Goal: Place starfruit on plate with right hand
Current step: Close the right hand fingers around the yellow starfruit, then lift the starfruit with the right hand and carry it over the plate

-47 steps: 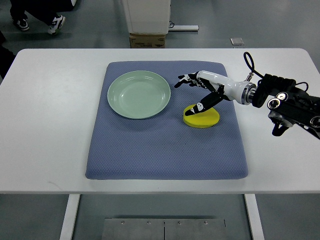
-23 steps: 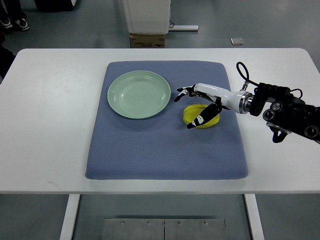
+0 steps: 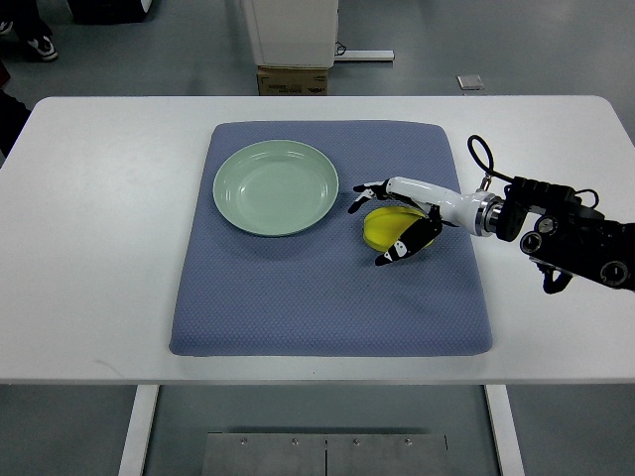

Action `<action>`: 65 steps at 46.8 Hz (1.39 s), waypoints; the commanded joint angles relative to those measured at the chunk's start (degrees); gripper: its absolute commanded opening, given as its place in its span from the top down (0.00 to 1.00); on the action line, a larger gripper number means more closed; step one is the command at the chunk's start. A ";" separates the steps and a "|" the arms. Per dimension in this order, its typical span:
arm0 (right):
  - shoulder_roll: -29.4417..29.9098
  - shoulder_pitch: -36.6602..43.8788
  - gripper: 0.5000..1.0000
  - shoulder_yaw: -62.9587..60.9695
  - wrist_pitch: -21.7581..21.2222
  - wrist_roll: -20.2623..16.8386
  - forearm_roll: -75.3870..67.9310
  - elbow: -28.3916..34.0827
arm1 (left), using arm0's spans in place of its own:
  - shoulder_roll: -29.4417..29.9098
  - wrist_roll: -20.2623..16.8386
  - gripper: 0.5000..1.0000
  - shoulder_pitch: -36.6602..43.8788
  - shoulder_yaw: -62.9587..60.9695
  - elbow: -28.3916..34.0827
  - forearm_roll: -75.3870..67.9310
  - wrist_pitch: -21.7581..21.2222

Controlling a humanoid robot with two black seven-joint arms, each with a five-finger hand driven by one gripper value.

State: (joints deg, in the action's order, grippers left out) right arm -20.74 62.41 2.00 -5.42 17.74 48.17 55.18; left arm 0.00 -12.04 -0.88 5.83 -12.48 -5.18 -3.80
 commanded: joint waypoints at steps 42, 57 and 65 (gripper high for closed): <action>0.44 -1.32 0.83 1.08 0.33 0.98 0.60 -2.71 | 0.00 0.00 0.00 0.00 -0.03 -0.01 0.00 0.02; 0.70 -0.27 1.00 0.29 0.15 -0.34 -0.80 -2.80 | 0.00 0.00 0.00 0.00 -0.03 -0.01 0.00 0.02; 0.61 1.31 1.00 -0.50 0.06 -0.43 -1.42 -2.80 | 0.00 0.00 0.00 0.00 -0.03 -0.01 0.00 0.02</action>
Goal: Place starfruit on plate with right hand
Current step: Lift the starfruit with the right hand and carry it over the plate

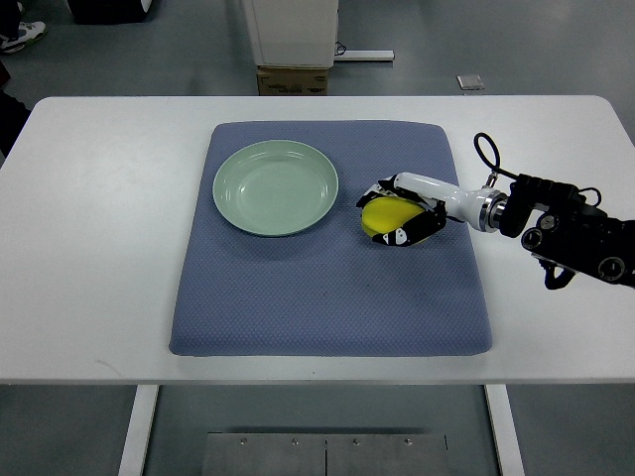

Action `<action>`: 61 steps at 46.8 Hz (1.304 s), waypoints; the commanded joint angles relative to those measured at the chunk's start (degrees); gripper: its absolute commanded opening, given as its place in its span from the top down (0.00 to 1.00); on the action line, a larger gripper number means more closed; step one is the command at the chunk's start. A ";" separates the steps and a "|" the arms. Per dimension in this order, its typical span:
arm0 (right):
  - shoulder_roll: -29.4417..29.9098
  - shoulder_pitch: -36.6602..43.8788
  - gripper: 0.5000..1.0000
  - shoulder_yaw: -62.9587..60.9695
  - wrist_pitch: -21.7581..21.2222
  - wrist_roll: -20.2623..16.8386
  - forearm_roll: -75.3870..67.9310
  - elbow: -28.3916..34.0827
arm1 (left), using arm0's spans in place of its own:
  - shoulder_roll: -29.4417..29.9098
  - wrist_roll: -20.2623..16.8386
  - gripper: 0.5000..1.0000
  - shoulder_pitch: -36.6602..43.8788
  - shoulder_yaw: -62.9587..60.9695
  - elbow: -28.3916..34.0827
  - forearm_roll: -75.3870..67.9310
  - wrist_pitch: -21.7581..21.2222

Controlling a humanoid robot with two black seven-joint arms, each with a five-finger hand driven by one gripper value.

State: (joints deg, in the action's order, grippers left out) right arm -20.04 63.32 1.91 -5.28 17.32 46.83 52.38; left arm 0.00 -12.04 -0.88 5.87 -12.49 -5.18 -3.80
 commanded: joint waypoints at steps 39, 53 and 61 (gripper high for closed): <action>5.18 6.72 1.00 -1.03 -0.61 -2.73 -5.17 -3.50 | 0.00 0.00 0.00 0.00 -0.07 0.00 0.00 0.02; 12.12 9.89 1.00 -0.95 -0.61 -5.46 -8.86 -8.43 | 0.00 0.00 0.00 0.00 0.01 0.00 0.00 0.02; 16.43 12.00 1.00 -0.95 -0.61 -7.04 -11.32 -10.80 | 0.00 0.00 0.00 0.00 0.01 0.00 0.00 -0.07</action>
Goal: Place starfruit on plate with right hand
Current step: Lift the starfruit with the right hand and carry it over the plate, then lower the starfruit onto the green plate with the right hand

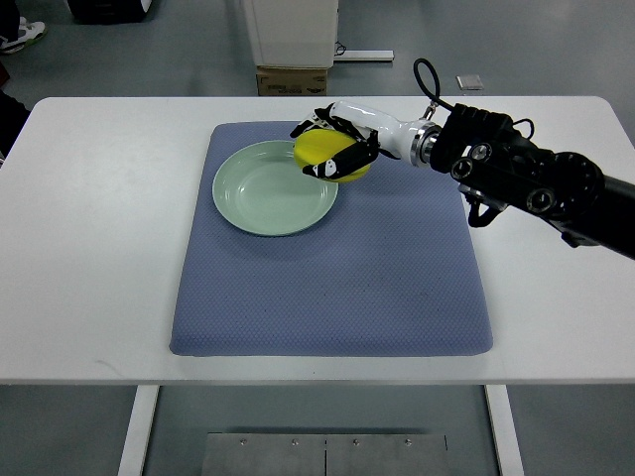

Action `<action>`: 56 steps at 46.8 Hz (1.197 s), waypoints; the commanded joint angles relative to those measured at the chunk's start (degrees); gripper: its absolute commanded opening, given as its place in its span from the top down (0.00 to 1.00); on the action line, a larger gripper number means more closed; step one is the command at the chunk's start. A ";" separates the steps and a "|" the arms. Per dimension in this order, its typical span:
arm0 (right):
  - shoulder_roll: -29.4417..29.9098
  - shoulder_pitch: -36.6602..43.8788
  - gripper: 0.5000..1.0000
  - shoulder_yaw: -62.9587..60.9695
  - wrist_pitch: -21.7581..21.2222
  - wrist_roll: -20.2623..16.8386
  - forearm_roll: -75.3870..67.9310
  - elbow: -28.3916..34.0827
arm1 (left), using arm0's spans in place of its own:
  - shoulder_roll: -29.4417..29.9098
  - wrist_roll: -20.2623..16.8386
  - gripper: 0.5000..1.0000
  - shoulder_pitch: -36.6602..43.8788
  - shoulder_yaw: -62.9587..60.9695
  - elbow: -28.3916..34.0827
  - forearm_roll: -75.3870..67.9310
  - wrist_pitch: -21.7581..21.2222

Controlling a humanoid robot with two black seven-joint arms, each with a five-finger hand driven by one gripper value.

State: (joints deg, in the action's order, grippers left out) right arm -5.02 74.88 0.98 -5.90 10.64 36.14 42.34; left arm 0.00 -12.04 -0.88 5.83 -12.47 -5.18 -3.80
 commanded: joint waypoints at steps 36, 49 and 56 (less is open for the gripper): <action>5.02 1.33 1.00 -0.01 0.10 -2.47 -2.13 -7.53 | 0.00 -0.01 0.00 0.00 -0.03 -0.01 0.00 0.03; 5.02 1.15 1.00 -0.01 -0.26 -1.94 -3.18 -4.64 | 0.00 -0.01 0.00 0.00 -0.03 -0.01 0.00 0.03; 5.02 0.89 1.00 0.52 -0.34 -2.38 -3.80 -3.76 | 0.00 -0.01 0.00 0.00 0.06 -0.01 0.00 0.03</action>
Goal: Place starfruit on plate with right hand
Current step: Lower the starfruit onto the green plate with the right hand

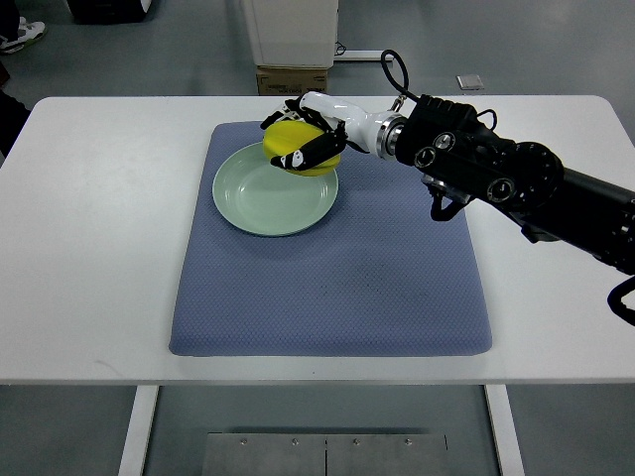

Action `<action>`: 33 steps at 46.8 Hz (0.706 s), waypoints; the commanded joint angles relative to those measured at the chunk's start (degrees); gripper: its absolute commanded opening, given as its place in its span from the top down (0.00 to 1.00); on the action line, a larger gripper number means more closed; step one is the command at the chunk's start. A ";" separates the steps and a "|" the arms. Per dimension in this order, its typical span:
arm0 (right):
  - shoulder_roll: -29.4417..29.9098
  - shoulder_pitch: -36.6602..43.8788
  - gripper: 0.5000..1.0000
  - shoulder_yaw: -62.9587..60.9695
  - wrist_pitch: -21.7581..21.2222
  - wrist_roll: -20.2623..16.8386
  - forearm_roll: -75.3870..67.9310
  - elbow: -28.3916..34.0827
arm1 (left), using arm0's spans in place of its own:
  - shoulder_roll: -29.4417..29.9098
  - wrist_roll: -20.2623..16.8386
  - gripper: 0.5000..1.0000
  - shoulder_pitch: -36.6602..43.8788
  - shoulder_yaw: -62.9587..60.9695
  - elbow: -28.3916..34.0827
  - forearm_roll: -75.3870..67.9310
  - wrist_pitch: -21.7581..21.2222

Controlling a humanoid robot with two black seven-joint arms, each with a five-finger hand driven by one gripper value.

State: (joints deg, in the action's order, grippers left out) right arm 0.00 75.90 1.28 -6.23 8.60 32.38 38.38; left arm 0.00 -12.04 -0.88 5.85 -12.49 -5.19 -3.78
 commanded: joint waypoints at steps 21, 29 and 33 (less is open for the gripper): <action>0.00 -1.11 1.00 1.80 -0.01 -5.35 -0.13 2.22 | 0.00 0.00 0.00 0.00 0.04 0.01 0.00 0.00; 0.00 -1.46 1.00 2.41 -0.01 -6.67 -0.13 2.31 | 0.00 0.00 0.00 0.00 -0.05 0.01 0.00 0.00; 0.00 -1.55 1.00 2.50 0.08 -7.46 -0.21 2.31 | 0.00 0.00 0.00 0.00 0.04 0.01 0.00 -0.08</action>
State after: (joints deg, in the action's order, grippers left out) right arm 0.00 74.44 3.75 -6.24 1.60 32.23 40.69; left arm 0.00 -12.04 -0.88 5.83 -12.49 -5.19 -3.80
